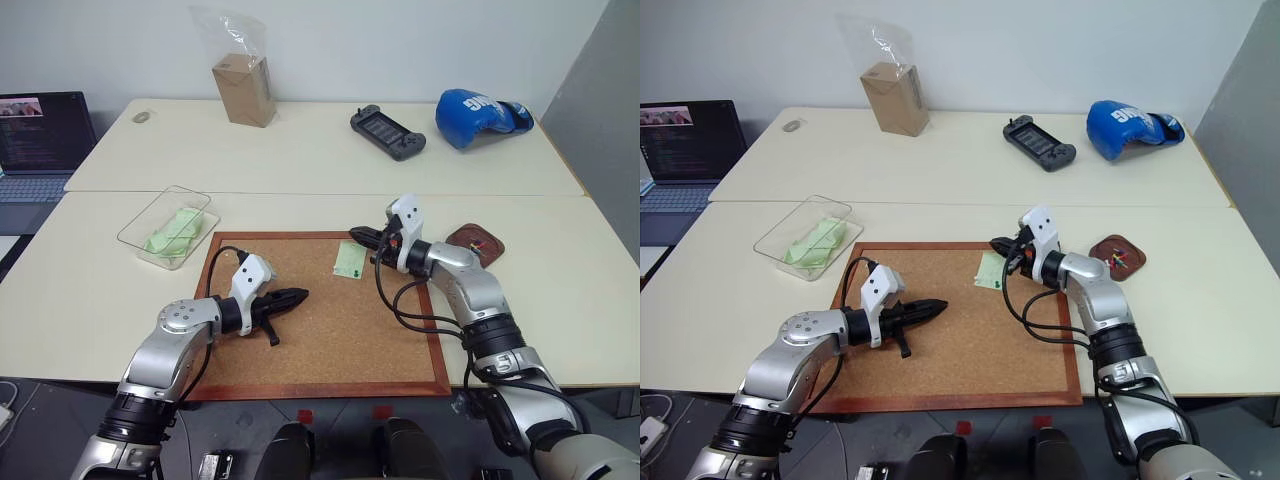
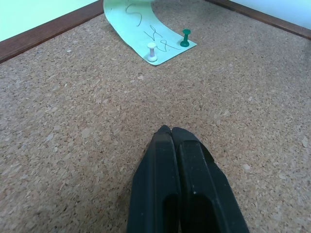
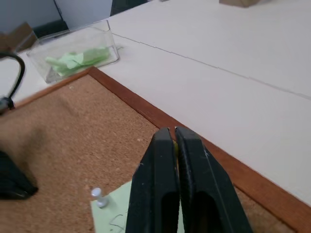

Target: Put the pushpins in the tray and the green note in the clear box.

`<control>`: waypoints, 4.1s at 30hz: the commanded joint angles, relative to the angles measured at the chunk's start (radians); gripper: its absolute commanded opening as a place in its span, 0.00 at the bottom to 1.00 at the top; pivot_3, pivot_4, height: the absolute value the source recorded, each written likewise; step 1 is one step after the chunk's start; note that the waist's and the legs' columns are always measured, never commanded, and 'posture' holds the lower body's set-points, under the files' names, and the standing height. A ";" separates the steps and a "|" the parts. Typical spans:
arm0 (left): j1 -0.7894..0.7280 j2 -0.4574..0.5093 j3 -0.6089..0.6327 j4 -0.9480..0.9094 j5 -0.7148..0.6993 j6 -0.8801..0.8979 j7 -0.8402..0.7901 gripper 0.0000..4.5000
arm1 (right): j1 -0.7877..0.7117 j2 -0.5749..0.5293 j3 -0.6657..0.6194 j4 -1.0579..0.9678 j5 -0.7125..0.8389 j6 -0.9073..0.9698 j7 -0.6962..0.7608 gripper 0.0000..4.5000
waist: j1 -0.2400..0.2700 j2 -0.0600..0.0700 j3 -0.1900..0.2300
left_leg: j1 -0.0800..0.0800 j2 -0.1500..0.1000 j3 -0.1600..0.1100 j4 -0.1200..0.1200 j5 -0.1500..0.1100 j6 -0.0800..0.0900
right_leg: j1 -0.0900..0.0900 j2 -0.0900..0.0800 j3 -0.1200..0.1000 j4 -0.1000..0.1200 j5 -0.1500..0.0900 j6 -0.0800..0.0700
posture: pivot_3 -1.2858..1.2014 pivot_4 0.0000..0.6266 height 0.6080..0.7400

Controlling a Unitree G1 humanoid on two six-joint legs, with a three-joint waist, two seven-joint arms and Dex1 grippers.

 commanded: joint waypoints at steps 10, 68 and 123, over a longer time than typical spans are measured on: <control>0.011 0.006 -0.033 0.020 0.026 -0.002 -0.001 0.00 | 0.138 -0.244 -0.208 -0.341 -0.018 0.170 -0.251 0.01 | 0.004 0.000 0.000 | -0.002 -0.003 -0.003 0.000 0.000 0.000 | 0.000 -0.002 -0.001 -0.002 0.000 0.000 | 0.52 0.24 1.00; 0.000 0.031 -0.026 0.044 0.027 -0.008 -0.022 0.00 | 0.165 -0.321 -0.145 0.001 -0.187 -0.176 -0.287 0.70 | -0.002 0.002 -0.001 | 0.001 -0.002 0.004 -0.001 0.001 0.002 | 0.002 -0.001 0.003 -0.001 0.000 0.001 | 0.52 0.24 1.00; 0.017 0.047 -0.024 0.034 0.033 -0.021 -0.026 0.00 | 0.108 -0.087 0.215 -0.001 -0.127 -0.330 0.142 0.70 | -0.002 0.002 -0.002 | 0.002 -0.002 0.002 -0.001 0.001 0.002 | 0.002 -0.001 0.001 -0.002 0.000 0.001 | 0.52 0.24 1.00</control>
